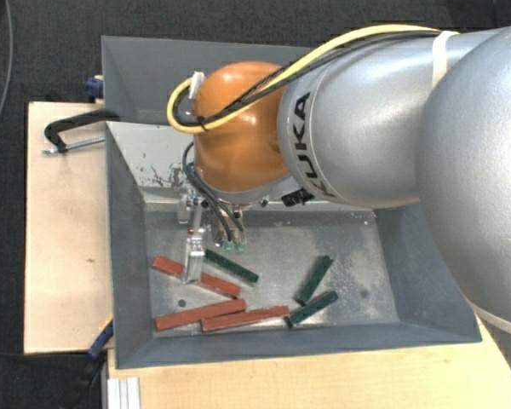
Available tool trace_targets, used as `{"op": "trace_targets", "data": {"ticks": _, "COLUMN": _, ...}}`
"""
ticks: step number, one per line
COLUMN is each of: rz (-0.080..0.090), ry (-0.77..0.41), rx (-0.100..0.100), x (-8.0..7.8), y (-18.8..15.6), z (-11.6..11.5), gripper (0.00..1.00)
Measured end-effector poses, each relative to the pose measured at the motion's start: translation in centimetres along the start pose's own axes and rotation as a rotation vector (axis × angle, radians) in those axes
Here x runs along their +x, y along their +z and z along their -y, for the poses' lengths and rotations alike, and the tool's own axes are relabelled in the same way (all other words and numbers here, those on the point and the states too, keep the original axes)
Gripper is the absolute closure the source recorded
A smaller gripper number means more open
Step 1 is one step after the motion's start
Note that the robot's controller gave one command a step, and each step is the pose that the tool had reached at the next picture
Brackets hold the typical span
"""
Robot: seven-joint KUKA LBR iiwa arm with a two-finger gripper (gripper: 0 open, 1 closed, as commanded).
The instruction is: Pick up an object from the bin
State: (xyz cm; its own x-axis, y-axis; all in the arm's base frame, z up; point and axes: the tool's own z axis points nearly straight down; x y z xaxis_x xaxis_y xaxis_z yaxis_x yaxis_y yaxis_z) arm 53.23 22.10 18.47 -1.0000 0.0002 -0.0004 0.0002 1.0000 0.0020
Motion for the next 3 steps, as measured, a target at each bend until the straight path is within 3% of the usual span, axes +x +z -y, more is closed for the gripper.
{"op": "trace_targets", "data": {"ticks": 1, "rz": 0.0, "ry": 0.0, "rx": 0.0, "x": 0.0, "y": 0.0, "z": 0.0, "gripper": 0.0}}
{"op": "trace_targets", "data": {"ticks": 2, "rz": 0.007, "ry": 0.036, "rx": -0.003, "x": -1.9, "y": 5.1, "z": 0.3, "gripper": 0.0}}
{"op": "trace_targets", "data": {"ticks": 3, "rz": 0.001, "ry": 0.053, "rx": 0.0, "x": -2.3, "y": 11.0, "z": 0.4, "gripper": 0.0}}
